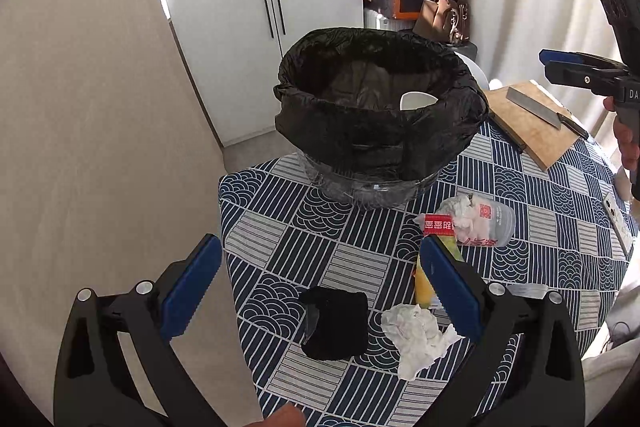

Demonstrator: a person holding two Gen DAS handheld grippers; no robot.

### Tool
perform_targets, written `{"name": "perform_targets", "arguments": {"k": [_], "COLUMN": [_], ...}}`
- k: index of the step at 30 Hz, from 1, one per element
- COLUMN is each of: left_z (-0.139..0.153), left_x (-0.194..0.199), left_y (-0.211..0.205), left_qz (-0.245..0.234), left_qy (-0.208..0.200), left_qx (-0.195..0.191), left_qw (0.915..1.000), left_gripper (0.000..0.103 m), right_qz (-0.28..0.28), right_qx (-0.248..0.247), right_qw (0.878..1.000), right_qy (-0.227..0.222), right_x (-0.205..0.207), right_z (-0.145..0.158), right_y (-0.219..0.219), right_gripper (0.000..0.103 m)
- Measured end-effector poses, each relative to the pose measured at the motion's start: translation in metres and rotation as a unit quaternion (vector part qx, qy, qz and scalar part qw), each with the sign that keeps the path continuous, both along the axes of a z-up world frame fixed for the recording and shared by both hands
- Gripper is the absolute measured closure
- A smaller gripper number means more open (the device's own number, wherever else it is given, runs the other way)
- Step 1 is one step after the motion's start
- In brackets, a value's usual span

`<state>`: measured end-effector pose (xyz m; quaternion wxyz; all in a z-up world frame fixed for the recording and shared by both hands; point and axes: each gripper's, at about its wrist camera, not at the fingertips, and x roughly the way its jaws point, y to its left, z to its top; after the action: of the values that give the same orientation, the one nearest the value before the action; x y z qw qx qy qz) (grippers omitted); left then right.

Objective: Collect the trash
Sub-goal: 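Withdraw both tools from the bin back toward the table, then grasp the black cloth with the left tool while the right tool grasps the clear plastic cup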

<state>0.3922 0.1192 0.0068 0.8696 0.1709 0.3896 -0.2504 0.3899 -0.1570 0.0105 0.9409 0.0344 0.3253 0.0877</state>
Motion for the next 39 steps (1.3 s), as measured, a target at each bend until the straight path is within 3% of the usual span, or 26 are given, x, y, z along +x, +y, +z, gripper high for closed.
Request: {"name": "perform_targets", "arguments": {"k": [14,31,39], "left_z": [-0.069,-0.135,-0.158], "left_x": [0.009,0.024,0.034], "left_y": [0.008,0.009,0.008], "left_qz": [0.006,-0.012,-0.019], "left_qy": [0.084,0.177,0.207], "left_qx": [0.024,0.057,0.057], "left_qw": [0.9962,0.9825,0.9765], "left_gripper": [0.006,0.006,0.006], "right_qz": [-0.003,-0.009,0.013], "right_qx": [-0.018,0.0,0.032], "right_qw": [0.997,0.985,0.977], "right_qy": [0.081,0.173,0.212], "right_x": [-0.002,0.005,0.01], "right_z": [-0.066,-0.144,-0.184], "right_y": [-0.003,0.001,0.003], "right_gripper": [0.017,0.017,0.017]}}
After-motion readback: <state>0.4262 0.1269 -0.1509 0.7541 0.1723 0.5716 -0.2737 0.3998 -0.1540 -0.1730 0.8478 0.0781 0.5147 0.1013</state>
